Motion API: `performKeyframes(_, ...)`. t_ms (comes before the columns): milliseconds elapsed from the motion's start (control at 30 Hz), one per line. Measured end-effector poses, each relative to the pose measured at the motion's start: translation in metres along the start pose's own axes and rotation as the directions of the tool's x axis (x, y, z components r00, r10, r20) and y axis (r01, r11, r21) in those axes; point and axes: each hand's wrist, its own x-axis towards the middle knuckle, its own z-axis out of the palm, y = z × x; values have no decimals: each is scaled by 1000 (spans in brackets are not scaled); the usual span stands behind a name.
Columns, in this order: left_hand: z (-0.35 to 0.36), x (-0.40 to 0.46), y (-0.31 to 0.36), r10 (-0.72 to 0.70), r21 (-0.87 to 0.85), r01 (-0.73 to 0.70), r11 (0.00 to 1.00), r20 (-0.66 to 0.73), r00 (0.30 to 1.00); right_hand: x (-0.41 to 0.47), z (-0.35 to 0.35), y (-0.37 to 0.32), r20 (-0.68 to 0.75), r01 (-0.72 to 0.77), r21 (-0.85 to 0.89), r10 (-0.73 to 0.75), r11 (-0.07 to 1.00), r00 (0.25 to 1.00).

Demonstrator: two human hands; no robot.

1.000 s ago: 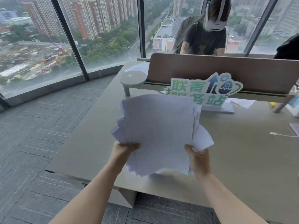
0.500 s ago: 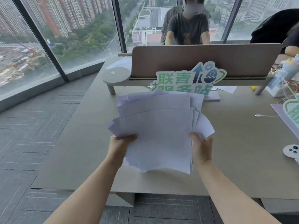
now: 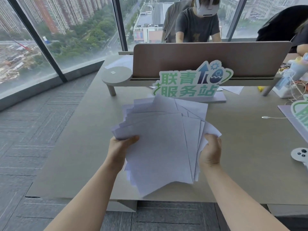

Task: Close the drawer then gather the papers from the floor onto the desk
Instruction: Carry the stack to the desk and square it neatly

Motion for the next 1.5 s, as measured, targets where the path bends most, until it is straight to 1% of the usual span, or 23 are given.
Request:
performKeyframes(100, 7, 4, 12, 42, -6, -42, 999, -5, 999, 5, 5, -6, 144, 135, 52, -141, 989, 979)
performKeyframes(133, 8, 6, 17, 71, -3, -71, 997, -3, 997, 10, 6, -7, 165, 145, 72, -155, 987, 974)
performKeyframes(233, 9, 14, 27, 121, 20, -122, 992, 39, 992, 19, 8, -16, 147, 115, 120, -133, 986, 980)
performKeyframes(267, 8, 15, 28, 118, 43, -120, 992, 61, 991, 20, 10, -17, 165, 135, 127, -155, 983, 974)
performKeyframes(333, 8, 15, 22, 76, 94, -84, 992, 87, 993, 16, 16, -20, 291, 198, 104, -221, 975, 931)
performKeyframes(367, 8, 14, 18, 53, 107, -61, 992, 80, 995, 15, 17, -18, 356, 212, 84, -228, 974, 906)
performKeyframes(400, 9, 14, 15, 40, 111, -47, 993, 65, 997, 14, 18, -16, 391, 202, 71, -213, 977, 895)
performKeyframes(500, 9, 14, 11, 43, 106, -48, 993, 51, 998, 17, 15, -10, 387, 165, 53, -173, 985, 906)
performKeyframes(600, 8, 14, 13, 51, 108, -58, 993, 64, 997, 17, 15, -10, 374, 227, 58, -232, 972, 898)
performKeyframes(700, 13, 14, 16, 43, 111, -51, 992, 73, 996, 14, 22, -16, 410, 234, 92, -251, 968, 877)
performKeyframes(767, 16, 16, 18, 56, 108, -62, 992, 65, 996, 14, 29, -19, 464, 280, 38, -265, 959, 845)
performKeyframes(833, 17, 18, 18, 77, 95, -81, 992, 48, 996, 16, 32, -20, 478, 348, -16, -299, 937, 826)
performKeyframes(900, 15, 20, 16, 79, 97, -82, 992, 37, 996, 21, 29, -13, 455, 381, -91, -302, 920, 838)
performKeyframes(1000, 8, 17, 8, 53, 98, -59, 993, 56, 997, 21, 17, 4, 481, 343, -159, -231, 926, 846)
performKeyframes(1133, 2, 16, -4, 12, 137, -20, 990, 65, 998, 19, 3, 24, 454, 172, -209, -60, 963, 889)
performKeyframes(1233, 6, 15, -14, -27, 192, 21, 981, 30, 999, 14, 3, 29, 430, 90, -243, 24, 966, 902)
performKeyframes(1333, 16, 14, -13, -24, 157, 26, 987, -15, 1000, 11, 10, 25, 403, 78, -214, 15, 974, 915)
performKeyframes(1433, 18, 18, -9, 32, 134, -30, 991, -8, 999, 12, 14, 18, 408, 94, -143, -28, 985, 913)
performKeyframes(1500, 12, 17, -12, 35, 149, -34, 988, -5, 999, 14, 9, 19, 422, 114, -144, -43, 983, 905)
